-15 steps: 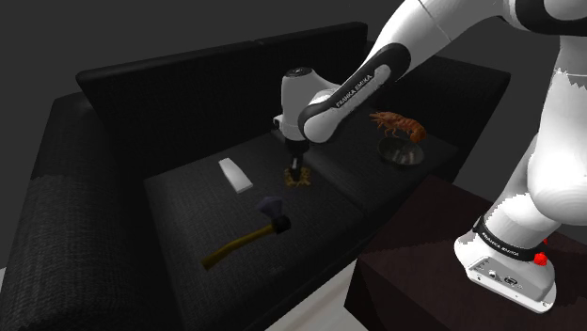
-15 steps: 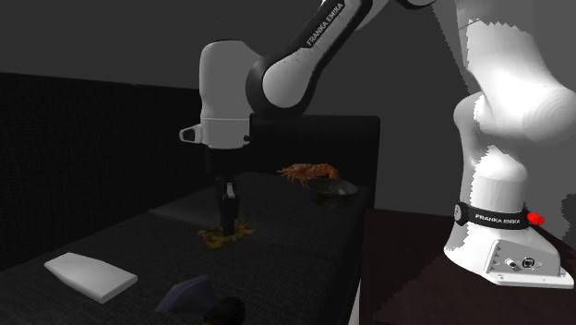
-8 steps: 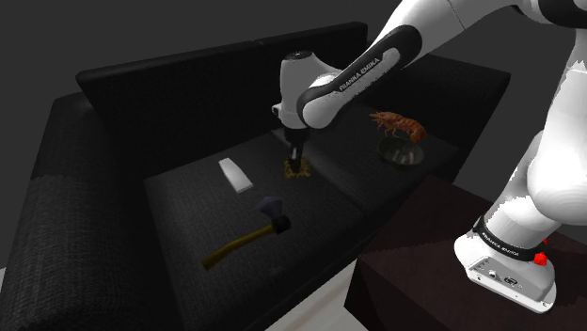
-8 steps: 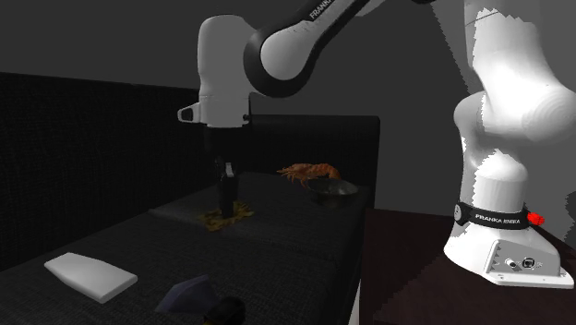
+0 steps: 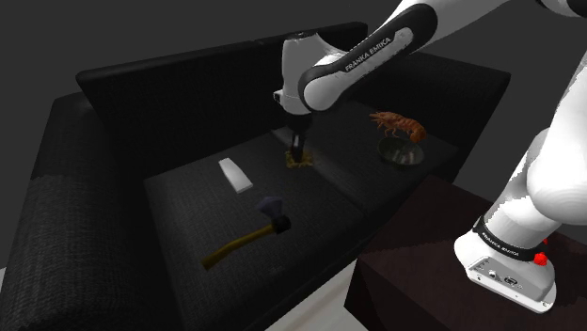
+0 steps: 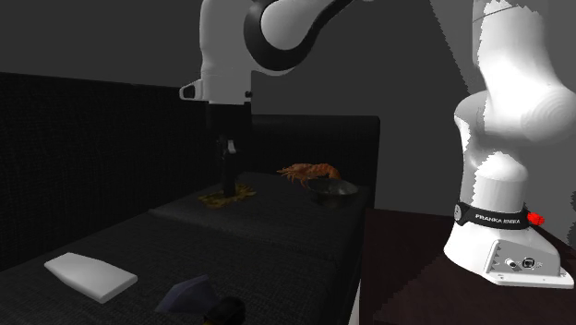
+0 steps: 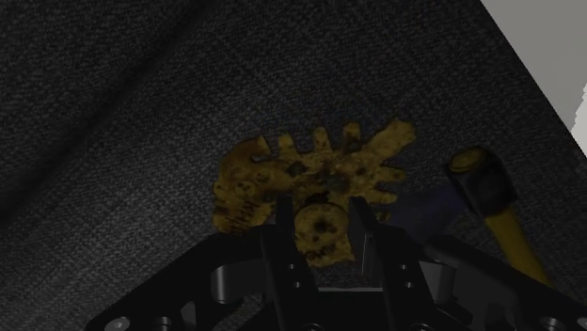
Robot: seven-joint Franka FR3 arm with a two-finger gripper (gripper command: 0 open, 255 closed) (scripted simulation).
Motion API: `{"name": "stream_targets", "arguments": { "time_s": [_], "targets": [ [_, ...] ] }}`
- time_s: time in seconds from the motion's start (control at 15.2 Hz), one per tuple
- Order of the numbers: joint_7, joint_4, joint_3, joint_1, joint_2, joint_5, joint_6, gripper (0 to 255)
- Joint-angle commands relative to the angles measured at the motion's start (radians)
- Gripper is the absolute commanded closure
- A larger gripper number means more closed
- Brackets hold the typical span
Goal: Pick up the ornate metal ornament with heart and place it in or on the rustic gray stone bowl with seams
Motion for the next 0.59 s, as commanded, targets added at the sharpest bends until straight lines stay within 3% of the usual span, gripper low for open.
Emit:
{"name": "stream_targets", "arguments": {
  "time_s": [0.0,0.53],
  "targets": [
    [-0.033,-0.049,-0.008,-0.017,-0.045,0.015,0.005,255],
    [-0.227,-0.279,-0.085,-0.099,-0.243,0.068,0.04,255]
  ]
}}
